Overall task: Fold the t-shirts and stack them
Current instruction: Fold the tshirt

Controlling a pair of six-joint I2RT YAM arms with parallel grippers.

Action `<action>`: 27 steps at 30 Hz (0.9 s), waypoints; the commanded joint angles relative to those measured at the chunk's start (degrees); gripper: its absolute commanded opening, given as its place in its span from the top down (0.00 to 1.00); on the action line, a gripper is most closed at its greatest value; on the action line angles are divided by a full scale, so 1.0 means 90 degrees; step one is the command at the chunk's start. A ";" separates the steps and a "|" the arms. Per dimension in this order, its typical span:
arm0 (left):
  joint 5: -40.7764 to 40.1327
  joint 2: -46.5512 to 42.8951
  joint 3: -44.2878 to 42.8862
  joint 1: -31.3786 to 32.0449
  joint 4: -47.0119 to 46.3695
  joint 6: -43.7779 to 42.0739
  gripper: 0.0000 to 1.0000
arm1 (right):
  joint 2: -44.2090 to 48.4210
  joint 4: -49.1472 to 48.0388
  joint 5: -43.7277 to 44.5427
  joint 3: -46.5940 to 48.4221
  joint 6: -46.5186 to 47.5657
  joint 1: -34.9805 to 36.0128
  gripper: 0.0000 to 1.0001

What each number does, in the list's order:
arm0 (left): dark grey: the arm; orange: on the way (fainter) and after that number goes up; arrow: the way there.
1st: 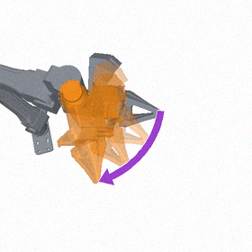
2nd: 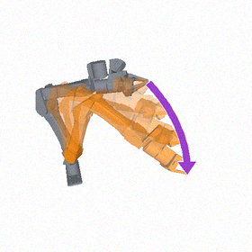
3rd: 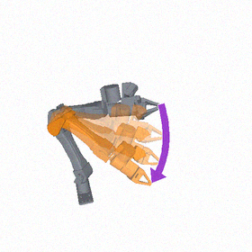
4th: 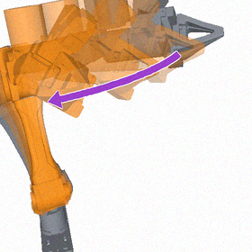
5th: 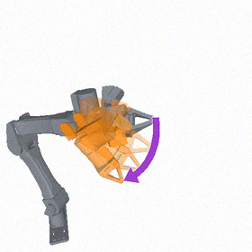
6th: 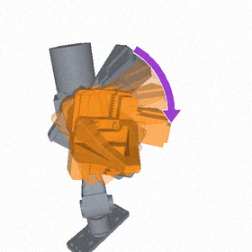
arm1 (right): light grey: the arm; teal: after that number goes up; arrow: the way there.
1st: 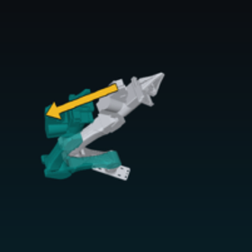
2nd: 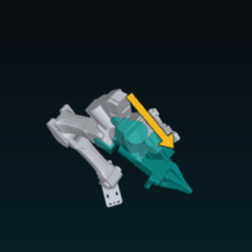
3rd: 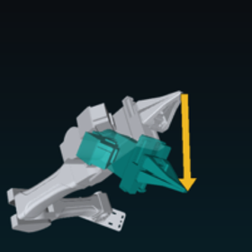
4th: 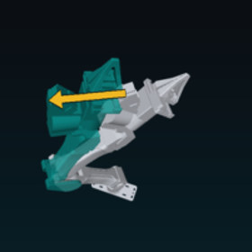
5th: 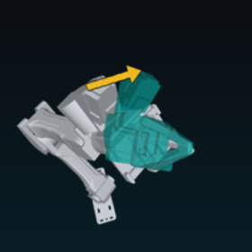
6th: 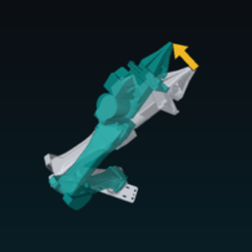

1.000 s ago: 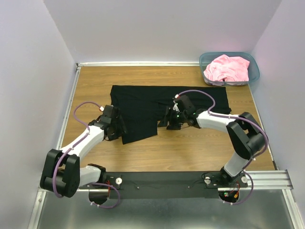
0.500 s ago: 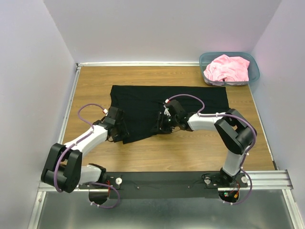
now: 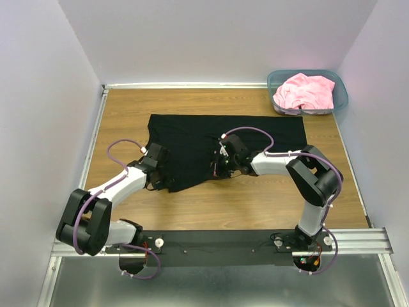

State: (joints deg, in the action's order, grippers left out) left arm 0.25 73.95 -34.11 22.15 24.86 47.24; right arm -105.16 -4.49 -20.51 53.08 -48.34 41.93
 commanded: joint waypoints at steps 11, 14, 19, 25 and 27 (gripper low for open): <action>-0.1268 0.1439 -0.2976 -0.0215 0.0578 -0.1010 1.00 | -0.0287 0.0480 0.0541 0.1640 0.0429 -0.0537 0.99; -0.1453 0.2258 -0.4116 -0.0322 0.0529 -0.1274 1.00 | -0.0647 0.0733 0.0492 0.2177 0.0702 -0.0860 0.99; -0.1522 0.3217 -0.5476 -0.0440 0.0441 -0.1665 1.00 | -0.1098 0.0860 0.0423 0.3056 0.0985 -0.1309 0.99; -0.1493 0.4028 -0.6463 -0.0537 0.0061 -0.1900 1.00 | -0.1849 0.0977 0.0385 0.4140 0.1376 -0.1573 0.99; -0.1376 0.4292 -0.6601 -0.0635 -0.0095 -0.1851 1.00 | -0.2113 0.1016 0.0404 0.4530 0.1610 -0.1593 0.99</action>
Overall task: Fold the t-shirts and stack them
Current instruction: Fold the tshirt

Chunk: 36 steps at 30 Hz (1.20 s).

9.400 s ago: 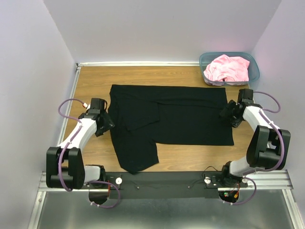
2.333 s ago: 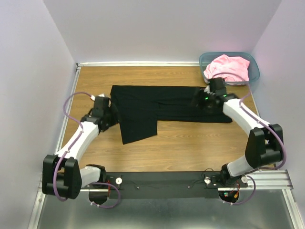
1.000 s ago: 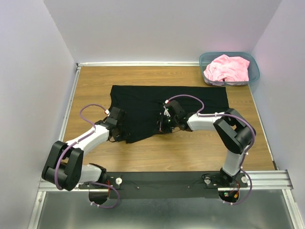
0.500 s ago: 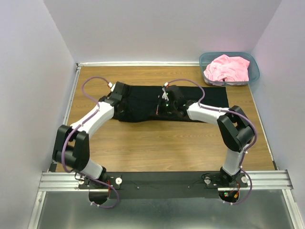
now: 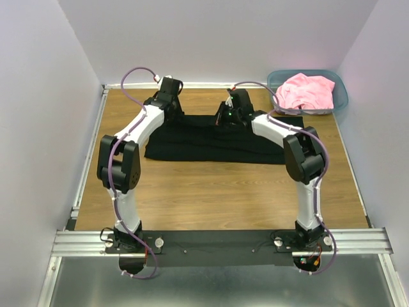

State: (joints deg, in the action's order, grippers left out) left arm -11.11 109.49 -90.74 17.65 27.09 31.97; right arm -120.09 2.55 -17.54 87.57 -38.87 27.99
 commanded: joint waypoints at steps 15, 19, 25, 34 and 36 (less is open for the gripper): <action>0.0561 0.0793 -0.0074 -0.0379 -0.0881 -0.0007 1.00 | -0.1158 0.0313 0.0299 0.1149 0.0999 -0.0180 0.96; 0.0639 0.0822 0.0072 -0.0418 -0.0959 0.0022 1.00 | -0.1168 0.0313 0.0328 0.1081 0.0970 -0.0238 0.96; 0.0678 0.0891 0.0073 -0.0545 -0.0823 0.0100 1.00 | -0.1187 0.0342 0.0250 0.1100 0.0814 -0.0297 0.96; 0.0668 0.0657 0.0160 -0.0603 -0.0481 0.0101 1.00 | -0.1109 0.0410 -0.0297 0.0924 0.0306 -0.0307 0.96; 0.0668 0.0617 0.0151 -0.0662 -0.0510 0.0101 1.00 | -0.1168 0.0420 -0.0268 0.1002 0.0344 -0.0307 0.96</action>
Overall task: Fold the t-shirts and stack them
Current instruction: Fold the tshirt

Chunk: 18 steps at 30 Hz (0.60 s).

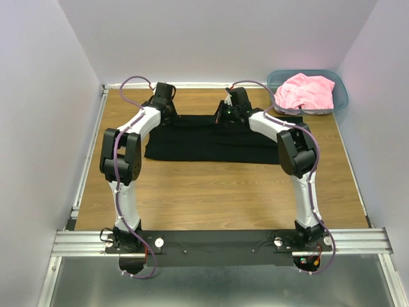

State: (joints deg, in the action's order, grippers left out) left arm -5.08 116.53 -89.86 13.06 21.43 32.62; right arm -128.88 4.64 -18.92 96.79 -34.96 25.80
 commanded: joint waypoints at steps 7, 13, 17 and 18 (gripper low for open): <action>0.0076 0.0002 -0.0133 -0.0240 0.0188 0.0018 1.00 | -0.0524 0.0285 0.0002 0.0554 0.0095 -0.0064 0.96; 0.0115 0.0021 -0.0045 -0.0289 0.0285 0.0028 1.00 | -0.0466 0.0353 -0.0047 0.0398 -0.0002 -0.0064 0.96; 0.0213 -0.0125 0.0014 -0.0279 0.0461 0.0057 1.00 | -0.0183 0.0450 0.0021 0.0173 -0.0032 -0.0074 0.96; 0.0300 -0.0222 0.0072 -0.0289 0.0441 0.0067 1.00 | -0.0095 0.0460 0.0148 0.0047 -0.0012 -0.0074 0.96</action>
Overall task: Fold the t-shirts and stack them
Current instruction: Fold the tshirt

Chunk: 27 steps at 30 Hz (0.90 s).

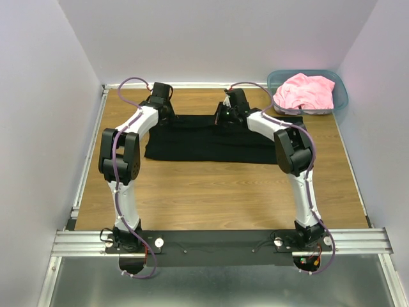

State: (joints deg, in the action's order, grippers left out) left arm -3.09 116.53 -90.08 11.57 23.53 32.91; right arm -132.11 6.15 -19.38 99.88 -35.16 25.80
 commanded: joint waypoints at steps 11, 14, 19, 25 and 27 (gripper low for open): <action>-0.0369 -0.0086 -0.0381 -0.0095 0.0900 -0.0189 1.00 | 0.0871 0.0391 0.0103 -0.0824 -0.0156 -0.0074 0.96; -0.0467 -0.0155 -0.0401 -0.0095 0.1008 -0.0199 1.00 | 0.0939 0.0391 0.0024 -0.0989 -0.0283 -0.0074 0.96; -0.0564 -0.0252 -0.0303 -0.0095 0.1194 -0.0248 1.00 | 0.0959 0.0410 -0.0190 -0.1136 -0.0429 -0.0074 0.96; -0.0925 -0.0233 -0.0488 -0.0095 0.1409 -0.0365 1.00 | 0.0910 0.0420 -0.0533 -0.1234 -0.0586 -0.0025 0.95; -0.1023 -0.0155 -0.0547 -0.0095 0.1477 -0.0394 1.00 | 0.0900 0.0420 -0.0649 -0.1253 -0.0634 -0.0006 0.95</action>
State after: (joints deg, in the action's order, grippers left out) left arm -4.29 116.42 -92.51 11.75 33.91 31.66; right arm -124.97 7.01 -23.88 90.02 -40.16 26.15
